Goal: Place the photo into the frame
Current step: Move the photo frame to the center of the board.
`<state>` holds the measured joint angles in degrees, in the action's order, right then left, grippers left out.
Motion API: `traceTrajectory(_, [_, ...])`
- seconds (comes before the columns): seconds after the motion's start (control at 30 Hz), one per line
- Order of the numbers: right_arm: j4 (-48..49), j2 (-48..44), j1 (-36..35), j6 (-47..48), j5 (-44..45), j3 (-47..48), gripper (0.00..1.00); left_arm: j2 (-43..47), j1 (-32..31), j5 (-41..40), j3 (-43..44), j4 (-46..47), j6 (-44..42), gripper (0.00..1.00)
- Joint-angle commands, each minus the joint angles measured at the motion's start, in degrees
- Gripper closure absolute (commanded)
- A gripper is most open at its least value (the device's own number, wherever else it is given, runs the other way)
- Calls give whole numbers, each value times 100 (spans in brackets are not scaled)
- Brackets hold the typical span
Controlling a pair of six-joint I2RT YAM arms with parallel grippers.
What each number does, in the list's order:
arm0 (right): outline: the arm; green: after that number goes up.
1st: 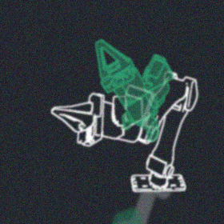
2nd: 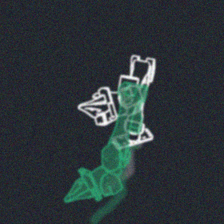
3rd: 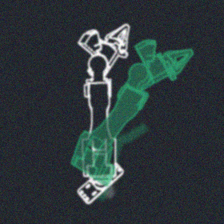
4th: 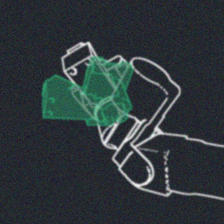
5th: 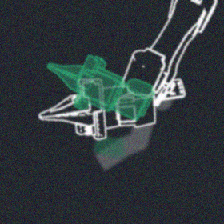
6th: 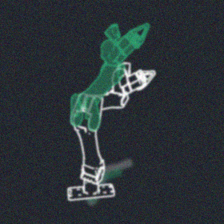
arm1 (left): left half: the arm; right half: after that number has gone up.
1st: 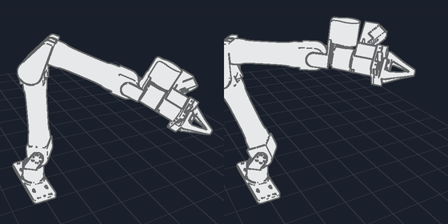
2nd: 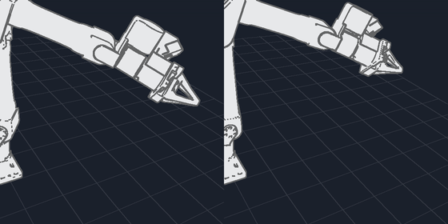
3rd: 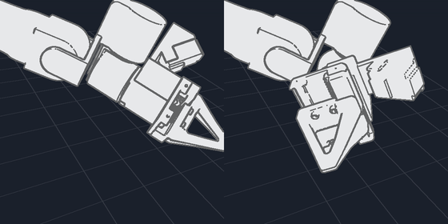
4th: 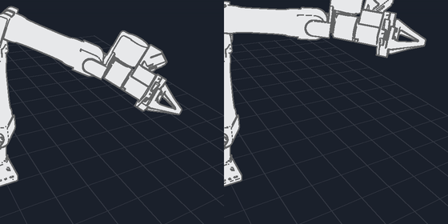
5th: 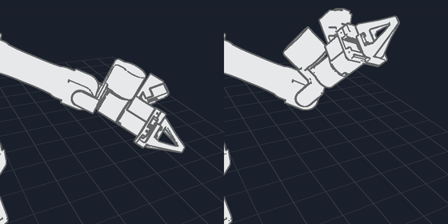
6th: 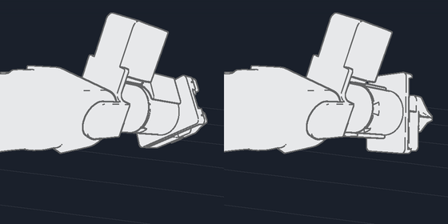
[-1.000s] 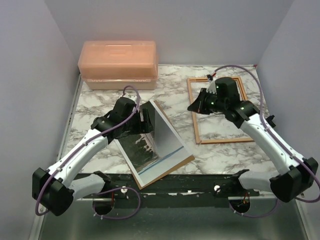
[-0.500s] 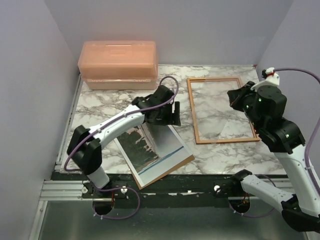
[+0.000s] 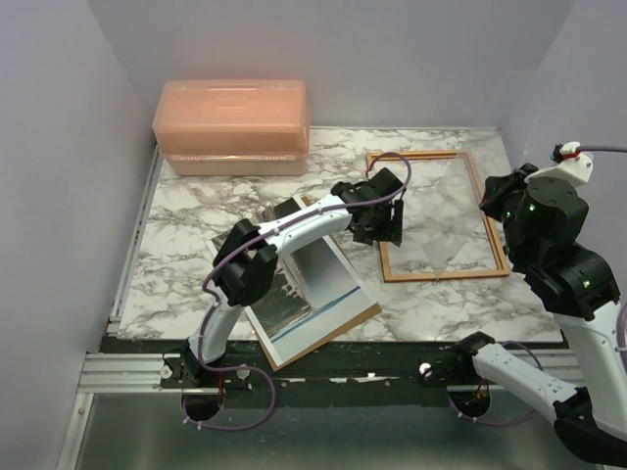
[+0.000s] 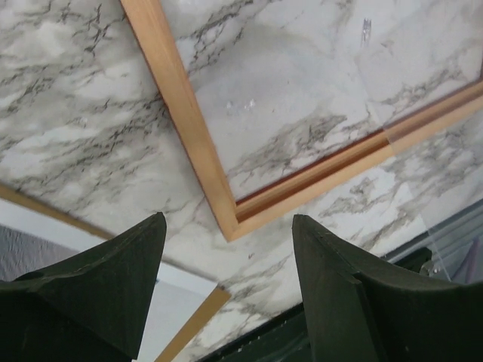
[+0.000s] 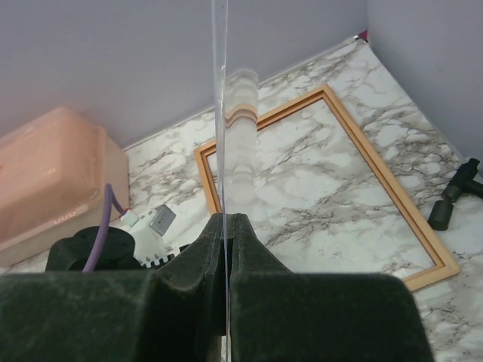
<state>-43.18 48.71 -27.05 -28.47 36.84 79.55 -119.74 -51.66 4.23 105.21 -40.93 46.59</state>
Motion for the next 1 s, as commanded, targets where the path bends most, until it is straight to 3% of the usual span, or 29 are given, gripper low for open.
traceTrajectory(0.0, [-17, -102, -11, 126, 655, 68, 100, -708, -189, -495, 911, -431, 149, 32])
traceTrajectory(0.13, [14, -138, -9, 130, 670, 26, 100, -1312, -246, -829, 1607, -986, 130, 35])
traceTrajectory(0.43, [-68, 24, -8, 4, 396, 1, 100, -1762, -239, -807, 1326, -882, 52, 47])
traceTrajectory(0.57, [-94, 135, -11, -39, 251, -25, 100, -1809, -188, -815, 1250, -976, -105, 65])
traceTrajectory(0.77, [-126, 233, -12, -168, 116, -114, 100, -1385, 19, -762, 330, -711, -135, 88])
traceTrajectory(0.97, [-114, 338, -6, -214, -51, -190, 100, -769, 224, -744, -812, -274, -136, 100])
